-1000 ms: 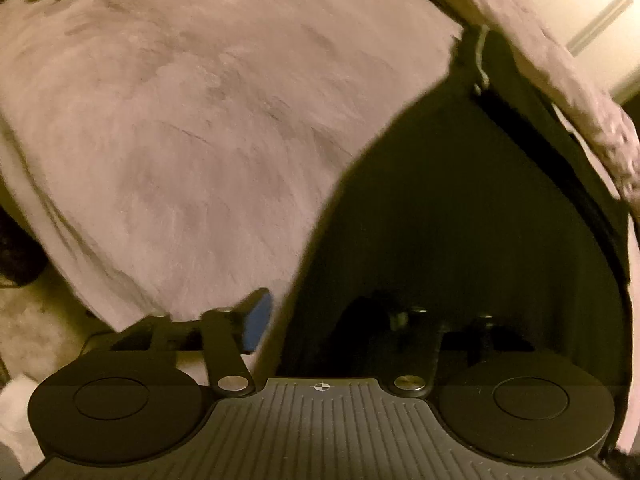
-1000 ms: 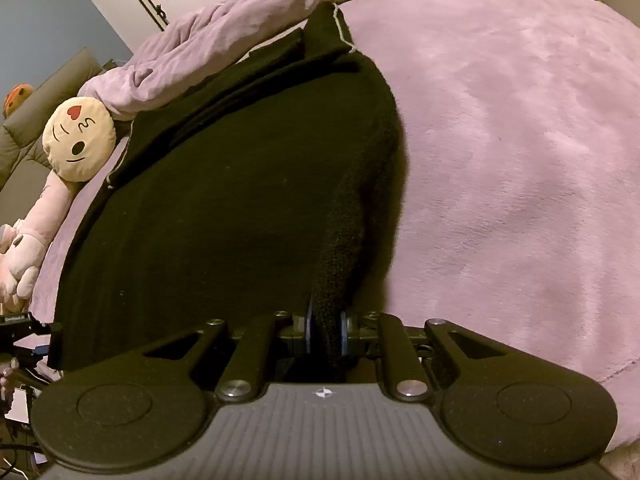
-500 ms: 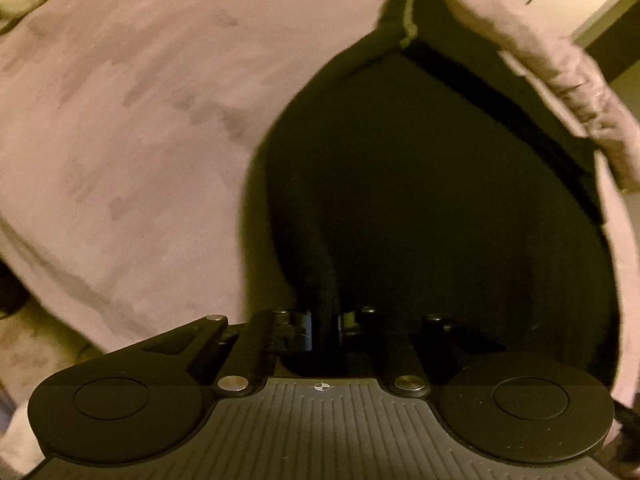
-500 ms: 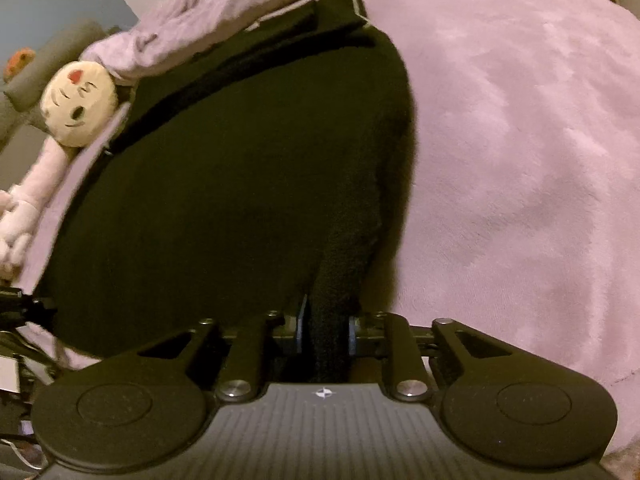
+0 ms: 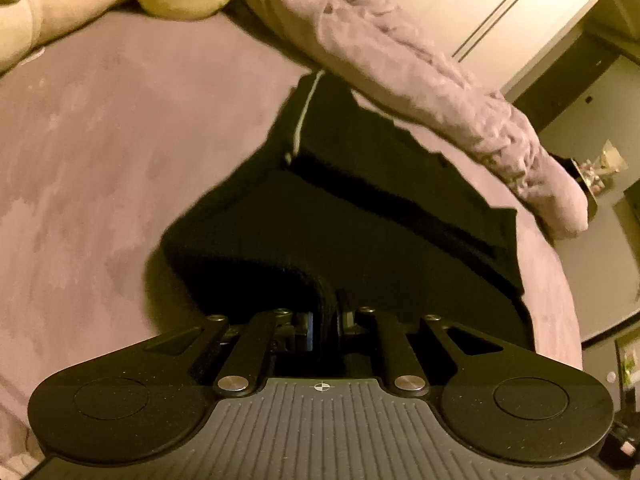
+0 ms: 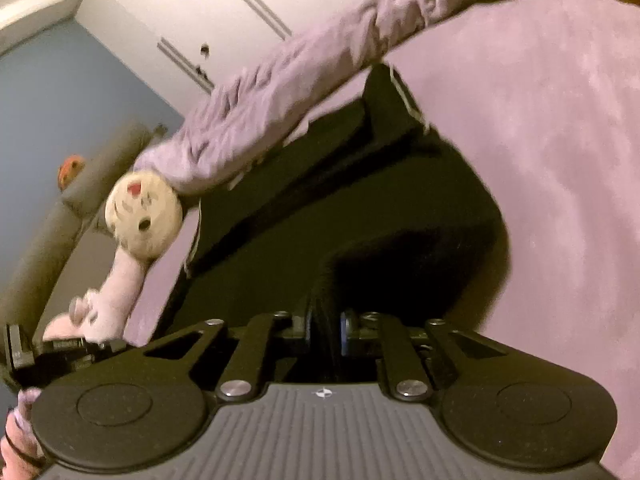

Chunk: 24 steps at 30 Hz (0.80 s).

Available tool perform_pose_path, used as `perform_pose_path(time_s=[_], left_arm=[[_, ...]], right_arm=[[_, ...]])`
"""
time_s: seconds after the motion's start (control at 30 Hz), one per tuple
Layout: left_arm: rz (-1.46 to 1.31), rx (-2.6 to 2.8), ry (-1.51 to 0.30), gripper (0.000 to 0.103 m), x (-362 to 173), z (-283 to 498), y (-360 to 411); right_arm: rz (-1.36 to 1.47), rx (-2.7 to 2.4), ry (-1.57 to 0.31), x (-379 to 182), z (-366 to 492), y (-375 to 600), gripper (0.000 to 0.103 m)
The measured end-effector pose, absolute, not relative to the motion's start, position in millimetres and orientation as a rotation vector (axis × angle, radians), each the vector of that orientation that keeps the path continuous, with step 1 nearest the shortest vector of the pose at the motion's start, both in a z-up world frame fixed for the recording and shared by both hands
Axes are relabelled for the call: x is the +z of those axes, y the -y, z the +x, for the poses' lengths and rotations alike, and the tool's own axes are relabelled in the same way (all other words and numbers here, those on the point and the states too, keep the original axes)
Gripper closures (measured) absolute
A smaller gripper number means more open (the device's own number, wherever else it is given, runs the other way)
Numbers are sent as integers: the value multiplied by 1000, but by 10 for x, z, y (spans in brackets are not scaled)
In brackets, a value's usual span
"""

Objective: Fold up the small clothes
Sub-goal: 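Lift the held end and fold it over the strip with both grippers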

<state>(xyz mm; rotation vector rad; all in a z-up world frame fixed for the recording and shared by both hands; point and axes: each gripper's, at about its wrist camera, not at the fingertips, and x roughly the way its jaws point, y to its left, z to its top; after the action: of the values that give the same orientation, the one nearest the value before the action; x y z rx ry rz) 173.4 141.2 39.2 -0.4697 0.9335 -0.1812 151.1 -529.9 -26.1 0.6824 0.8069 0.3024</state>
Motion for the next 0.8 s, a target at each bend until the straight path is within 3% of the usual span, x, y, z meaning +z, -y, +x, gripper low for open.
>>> perform_pose_path(time_s=[0.73, 0.8], left_arm=[[-647, -37, -919, 91, 221, 2164, -1890], [-665, -14, -923, 91, 178, 2175, -1931]], right_arm=[[759, 55, -775, -320, 2162, 5447, 92], [748, 34, -778, -325, 2224, 5450, 88]])
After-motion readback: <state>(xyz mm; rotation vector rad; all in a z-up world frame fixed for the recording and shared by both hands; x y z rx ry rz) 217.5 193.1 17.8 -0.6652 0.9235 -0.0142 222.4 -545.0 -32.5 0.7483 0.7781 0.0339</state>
